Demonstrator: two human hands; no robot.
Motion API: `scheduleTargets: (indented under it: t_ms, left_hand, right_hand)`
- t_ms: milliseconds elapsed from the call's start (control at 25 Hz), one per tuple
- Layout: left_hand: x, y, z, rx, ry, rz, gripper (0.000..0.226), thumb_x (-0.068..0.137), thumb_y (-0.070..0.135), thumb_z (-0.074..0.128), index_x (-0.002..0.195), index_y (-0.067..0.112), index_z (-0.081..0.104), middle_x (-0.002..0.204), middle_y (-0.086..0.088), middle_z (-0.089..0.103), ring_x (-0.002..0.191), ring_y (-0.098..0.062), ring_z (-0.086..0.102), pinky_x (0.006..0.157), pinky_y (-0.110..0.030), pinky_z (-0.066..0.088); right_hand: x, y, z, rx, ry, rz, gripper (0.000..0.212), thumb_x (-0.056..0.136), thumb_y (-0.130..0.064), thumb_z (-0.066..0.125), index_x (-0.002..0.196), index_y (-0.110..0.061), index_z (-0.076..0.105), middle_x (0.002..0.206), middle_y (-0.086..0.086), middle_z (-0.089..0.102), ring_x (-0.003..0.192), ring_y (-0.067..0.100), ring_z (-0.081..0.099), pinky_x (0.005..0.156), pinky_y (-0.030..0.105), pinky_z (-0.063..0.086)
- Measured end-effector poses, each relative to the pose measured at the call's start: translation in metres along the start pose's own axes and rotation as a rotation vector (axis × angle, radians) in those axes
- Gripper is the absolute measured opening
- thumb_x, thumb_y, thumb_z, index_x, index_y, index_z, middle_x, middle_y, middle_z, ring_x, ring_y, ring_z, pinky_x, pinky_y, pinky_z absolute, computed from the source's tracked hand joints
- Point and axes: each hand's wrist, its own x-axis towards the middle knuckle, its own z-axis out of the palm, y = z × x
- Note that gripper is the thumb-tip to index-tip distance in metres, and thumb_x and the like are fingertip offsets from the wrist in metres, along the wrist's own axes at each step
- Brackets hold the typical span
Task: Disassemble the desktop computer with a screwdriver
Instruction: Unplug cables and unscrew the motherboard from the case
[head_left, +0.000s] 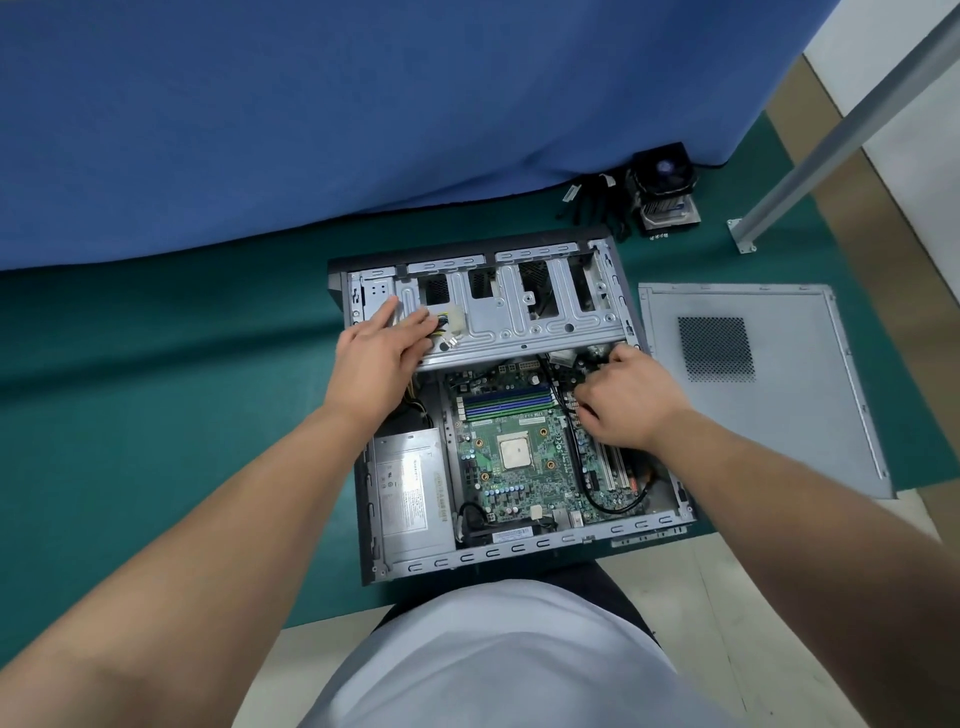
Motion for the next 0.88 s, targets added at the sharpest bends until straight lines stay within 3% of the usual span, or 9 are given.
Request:
scheduleTargets:
  t_ms: [200, 320, 440, 560, 640, 800, 880]
  left_hand:
    - [-0.003, 0.003, 0.0, 0.029, -0.025, 0.009, 0.037, 0.108, 0.03, 0.049, 0.145, 0.029, 0.057, 0.154, 0.008, 0.049, 0.154, -0.019, 0.026, 0.119, -0.04, 0.02]
    - [-0.019, 0.0, 0.002, 0.076, 0.002, 0.038, 0.04, 0.11, 0.034, 0.04, 0.149, 0.032, 0.048, 0.154, 0.007, 0.051, 0.153, -0.019, 0.029, 0.123, -0.04, 0.018]
    - [-0.035, -0.004, 0.005, 0.176, 0.006, 0.031, 0.048, 0.11, 0.042, 0.026, 0.157, 0.035, 0.034, 0.158, 0.008, 0.046, 0.155, -0.018, 0.023, 0.125, -0.04, 0.01]
    - [-0.037, -0.005, 0.007, 0.255, 0.0, 0.045, 0.053, 0.109, 0.046, 0.02, 0.16, 0.036, 0.026, 0.162, 0.008, 0.04, 0.157, -0.017, 0.019, 0.127, -0.042, 0.009]
    - [-0.036, -0.008, 0.01, 0.252, 0.011, 0.035, 0.052, 0.109, 0.045, 0.022, 0.16, 0.036, 0.027, 0.161, 0.008, 0.041, 0.156, -0.017, 0.019, 0.127, -0.043, 0.01]
    - [-0.034, -0.01, 0.016, 0.24, 0.05, 0.028, 0.05, 0.108, 0.042, 0.026, 0.158, 0.036, 0.031, 0.158, 0.008, 0.046, 0.156, -0.016, 0.021, 0.126, -0.041, 0.01]
    - [-0.034, -0.011, 0.017, 0.248, 0.061, 0.025, 0.049, 0.108, 0.041, 0.027, 0.157, 0.036, 0.032, 0.157, 0.008, 0.046, 0.156, -0.016, 0.021, 0.126, -0.041, 0.009]
  right_hand:
    - [-0.002, -0.004, -0.006, -0.05, -0.152, 0.031, 0.03, 0.094, -0.046, 0.042, 0.083, -0.029, 0.063, 0.072, -0.01, 0.06, 0.069, 0.012, 0.055, 0.093, 0.038, 0.032]
    - [0.0, -0.019, -0.009, -0.024, -0.191, 0.125, 0.034, 0.095, -0.051, 0.044, 0.105, -0.029, 0.068, 0.097, -0.006, 0.069, 0.093, 0.017, 0.063, 0.102, 0.043, 0.029]
    - [0.018, -0.05, -0.012, 0.303, -0.187, 0.244, 0.042, 0.098, -0.048, 0.048, 0.129, -0.025, 0.062, 0.126, 0.001, 0.063, 0.119, 0.023, 0.057, 0.11, 0.048, 0.032]
    - [0.046, -0.084, -0.011, 0.674, -0.107, 0.322, 0.046, 0.1, -0.041, 0.053, 0.142, -0.021, 0.054, 0.135, 0.006, 0.056, 0.127, 0.027, 0.05, 0.109, 0.045, 0.039]
    - [0.066, -0.099, -0.006, 0.776, -0.09, 0.376, 0.043, 0.102, -0.038, 0.053, 0.138, -0.015, 0.055, 0.129, 0.012, 0.057, 0.123, 0.031, 0.05, 0.104, 0.044, 0.042]
    - [0.097, -0.118, 0.004, 0.835, -0.054, 0.48, 0.023, 0.104, -0.031, 0.048, 0.096, -0.014, 0.061, 0.103, 0.018, 0.067, 0.101, 0.037, 0.06, 0.092, 0.043, 0.045]
    - [0.108, -0.125, 0.01, 0.853, -0.067, 0.53, 0.022, 0.102, -0.031, 0.051, 0.097, -0.017, 0.067, 0.094, 0.014, 0.068, 0.097, 0.035, 0.061, 0.093, 0.042, 0.045]
